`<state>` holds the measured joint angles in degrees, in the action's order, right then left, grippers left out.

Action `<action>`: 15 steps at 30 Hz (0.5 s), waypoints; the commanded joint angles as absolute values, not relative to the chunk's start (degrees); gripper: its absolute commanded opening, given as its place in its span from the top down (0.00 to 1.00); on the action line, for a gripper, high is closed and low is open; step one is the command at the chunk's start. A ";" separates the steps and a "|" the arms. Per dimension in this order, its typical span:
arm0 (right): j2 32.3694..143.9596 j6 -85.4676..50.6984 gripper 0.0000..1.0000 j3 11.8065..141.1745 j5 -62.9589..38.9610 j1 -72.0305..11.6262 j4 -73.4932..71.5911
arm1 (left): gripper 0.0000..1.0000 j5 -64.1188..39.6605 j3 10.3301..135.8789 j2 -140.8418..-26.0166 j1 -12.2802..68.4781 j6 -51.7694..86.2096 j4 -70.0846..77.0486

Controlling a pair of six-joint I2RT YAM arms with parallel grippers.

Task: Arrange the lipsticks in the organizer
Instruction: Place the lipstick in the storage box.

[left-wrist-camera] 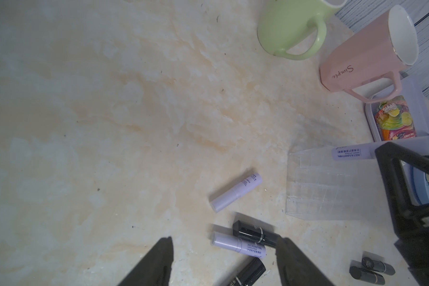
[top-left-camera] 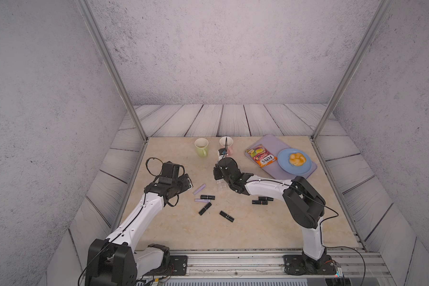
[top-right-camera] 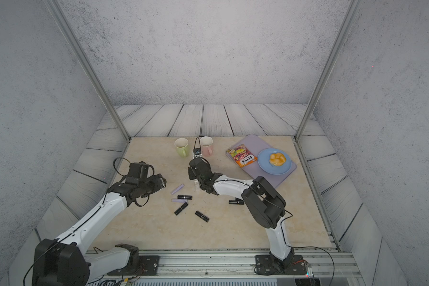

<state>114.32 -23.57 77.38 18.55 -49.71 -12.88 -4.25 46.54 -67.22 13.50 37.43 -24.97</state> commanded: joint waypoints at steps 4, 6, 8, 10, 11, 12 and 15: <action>116.52 -23.93 1.00 78.77 18.67 -50.98 -9.87 | 0.29 -4.24 45.45 -66.97 12.93 37.52 -24.59; 116.91 -24.35 1.00 78.67 19.44 -50.98 -10.01 | 0.29 -4.19 45.44 -66.89 12.93 37.53 -24.56; 117.28 -24.84 1.00 78.30 20.59 -50.98 -10.57 | 0.29 -4.15 45.44 -66.88 12.92 37.53 -24.49; 117.62 -24.79 1.00 77.70 21.17 -50.98 -11.96 | 0.29 -4.13 45.31 -66.96 12.92 37.57 -24.43; 117.74 -24.85 1.00 77.74 21.26 -50.99 -11.87 | 0.29 -4.05 45.23 -66.93 12.92 37.57 -24.33; 117.89 -24.94 0.98 77.96 21.30 -50.98 -11.40 | 0.29 -4.00 45.28 -66.97 12.93 37.46 -24.29; 117.69 -25.27 0.78 78.31 21.20 -50.98 -10.81 | 0.33 -4.95 45.68 -67.06 12.94 35.87 -24.28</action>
